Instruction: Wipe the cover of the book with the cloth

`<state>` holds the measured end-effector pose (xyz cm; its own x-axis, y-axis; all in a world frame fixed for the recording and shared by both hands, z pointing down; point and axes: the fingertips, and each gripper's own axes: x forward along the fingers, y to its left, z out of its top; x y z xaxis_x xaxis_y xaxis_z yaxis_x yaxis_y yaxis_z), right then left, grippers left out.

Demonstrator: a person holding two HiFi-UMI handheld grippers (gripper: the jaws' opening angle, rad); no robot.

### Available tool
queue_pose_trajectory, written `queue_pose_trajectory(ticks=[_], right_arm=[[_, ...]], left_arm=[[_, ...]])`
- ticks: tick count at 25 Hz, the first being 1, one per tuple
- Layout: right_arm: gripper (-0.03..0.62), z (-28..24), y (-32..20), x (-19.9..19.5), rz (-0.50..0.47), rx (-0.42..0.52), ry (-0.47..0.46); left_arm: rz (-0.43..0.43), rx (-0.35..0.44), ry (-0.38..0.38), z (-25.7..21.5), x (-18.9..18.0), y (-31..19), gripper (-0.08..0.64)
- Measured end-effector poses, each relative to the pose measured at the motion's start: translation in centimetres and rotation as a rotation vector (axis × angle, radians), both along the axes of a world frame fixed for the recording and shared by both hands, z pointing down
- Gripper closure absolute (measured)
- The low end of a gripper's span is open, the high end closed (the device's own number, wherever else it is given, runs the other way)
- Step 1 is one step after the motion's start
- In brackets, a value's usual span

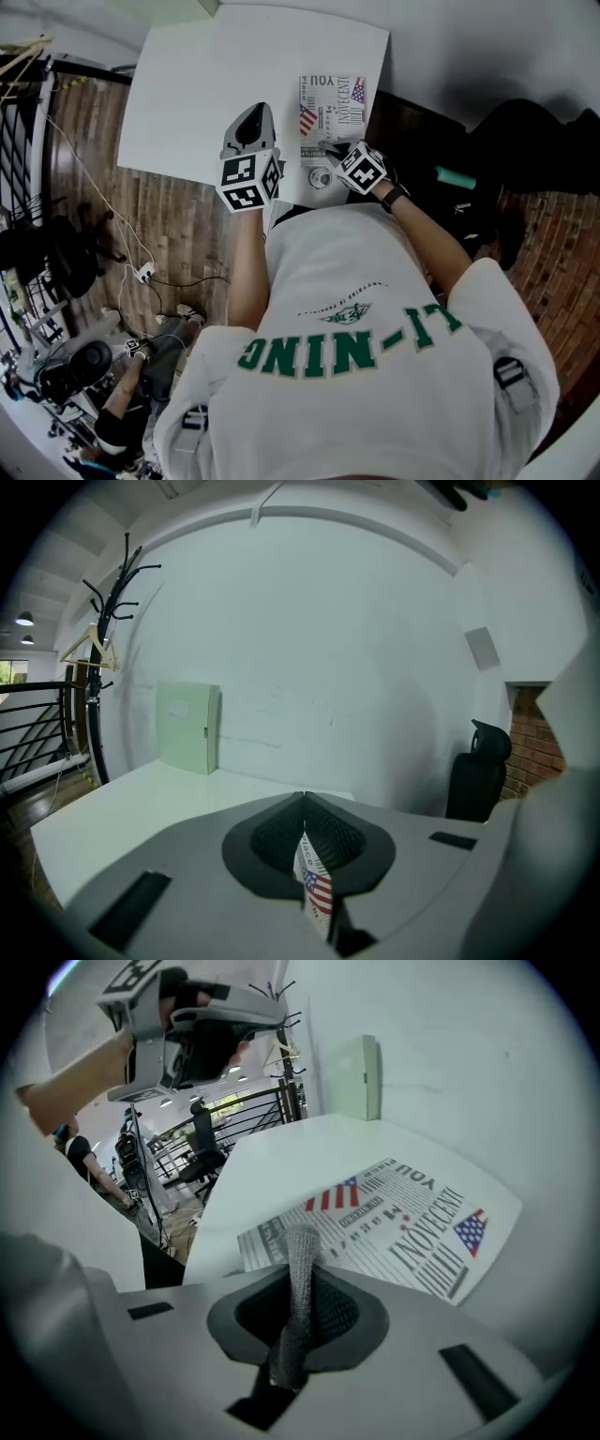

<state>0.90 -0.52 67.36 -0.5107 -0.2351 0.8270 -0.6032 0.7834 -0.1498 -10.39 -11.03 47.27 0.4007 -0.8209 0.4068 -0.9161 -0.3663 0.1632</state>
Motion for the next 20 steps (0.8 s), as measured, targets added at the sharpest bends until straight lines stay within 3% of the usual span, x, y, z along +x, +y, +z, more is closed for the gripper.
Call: queue_pose_trajectory(ticks=[6,11,16,20], right_arm=[[0.551,-0.1,1.0,7.3,0.139,-0.014,0.054],[0.549,0.1,1.3,9.3,0.214,-0.019,0.059],[0.549,-0.5,1.1,7.9,0.227,-0.035,0.029],[0.549,-1.9,0.9,1.8,0.100,-0.034,-0.074]], left_arm=[[0.052,-0.006,0.005,0.3,2.2,-0.2,0.548],[0.084,-0.003,0.011,0.2,3.6,-0.4,0.548],[0.075,-0.002,0.007,0.1,3.4,0.0,0.548],[0.031,0.002,0.003,0.0,1.6,0.0,0.548]])
